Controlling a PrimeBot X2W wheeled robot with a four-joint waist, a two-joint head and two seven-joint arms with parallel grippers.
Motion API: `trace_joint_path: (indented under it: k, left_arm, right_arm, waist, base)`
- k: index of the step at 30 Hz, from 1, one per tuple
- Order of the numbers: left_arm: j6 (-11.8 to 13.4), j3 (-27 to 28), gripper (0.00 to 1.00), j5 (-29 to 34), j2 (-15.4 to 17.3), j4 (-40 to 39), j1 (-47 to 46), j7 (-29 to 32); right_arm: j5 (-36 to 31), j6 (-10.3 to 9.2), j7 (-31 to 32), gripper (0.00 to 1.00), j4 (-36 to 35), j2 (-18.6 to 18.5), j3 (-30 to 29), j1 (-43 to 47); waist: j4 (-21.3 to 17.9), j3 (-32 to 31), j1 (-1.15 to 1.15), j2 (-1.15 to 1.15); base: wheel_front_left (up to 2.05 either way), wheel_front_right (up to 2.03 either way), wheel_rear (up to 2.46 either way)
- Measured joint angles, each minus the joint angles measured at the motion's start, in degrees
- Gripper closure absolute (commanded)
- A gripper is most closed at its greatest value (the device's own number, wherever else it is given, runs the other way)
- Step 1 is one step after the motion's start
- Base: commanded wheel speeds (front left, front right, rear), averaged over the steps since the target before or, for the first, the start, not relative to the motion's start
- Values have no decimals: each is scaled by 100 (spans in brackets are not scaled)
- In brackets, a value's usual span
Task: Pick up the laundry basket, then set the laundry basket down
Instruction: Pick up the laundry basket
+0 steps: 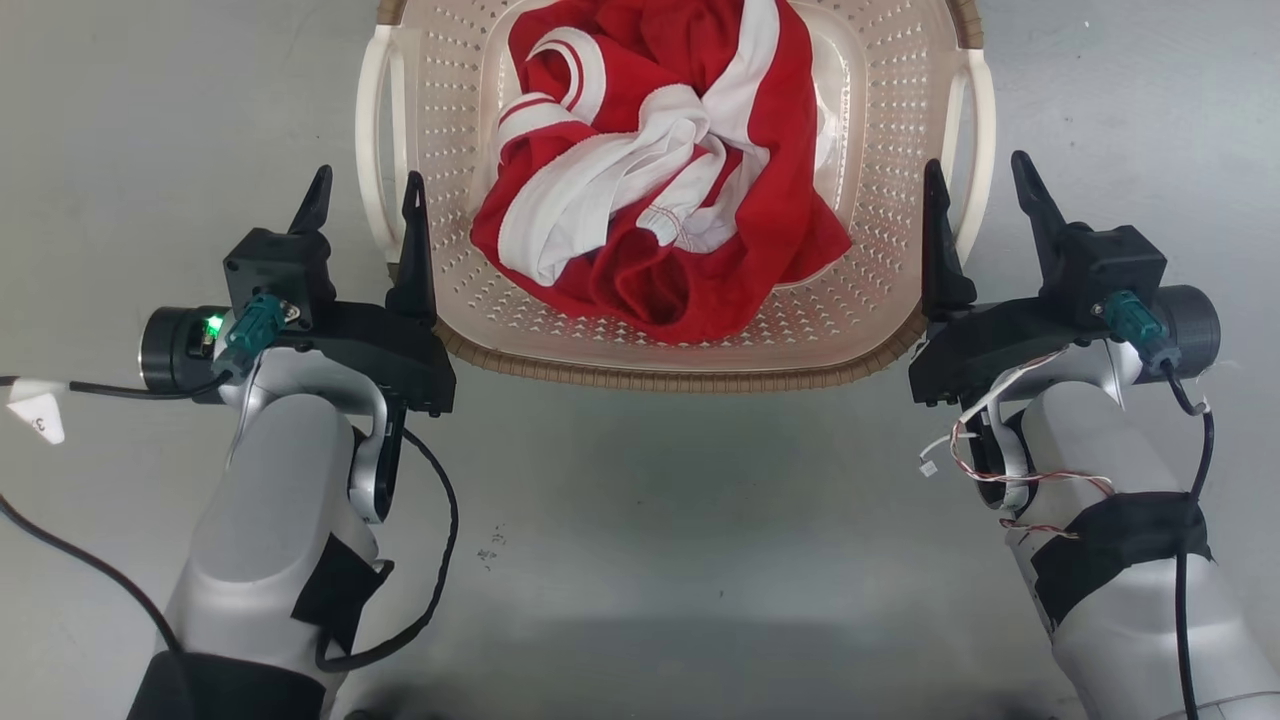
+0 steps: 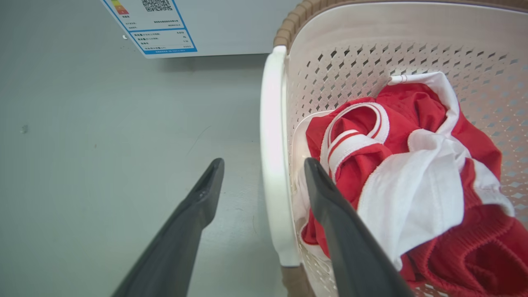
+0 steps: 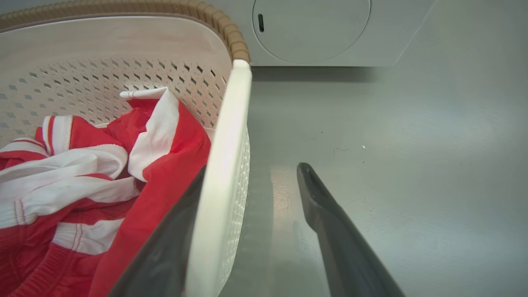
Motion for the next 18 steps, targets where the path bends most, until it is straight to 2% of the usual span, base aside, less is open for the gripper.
trace_joint_path:
  k: [18]
  left_arm:
    - [-199,-156,0,1,-40,882,-618,18]
  right_arm:
    - [129,-51,-1,0,709,15,358,-411]
  waist:
    - [9,16,0,0]
  base:
    - [0,0,0]
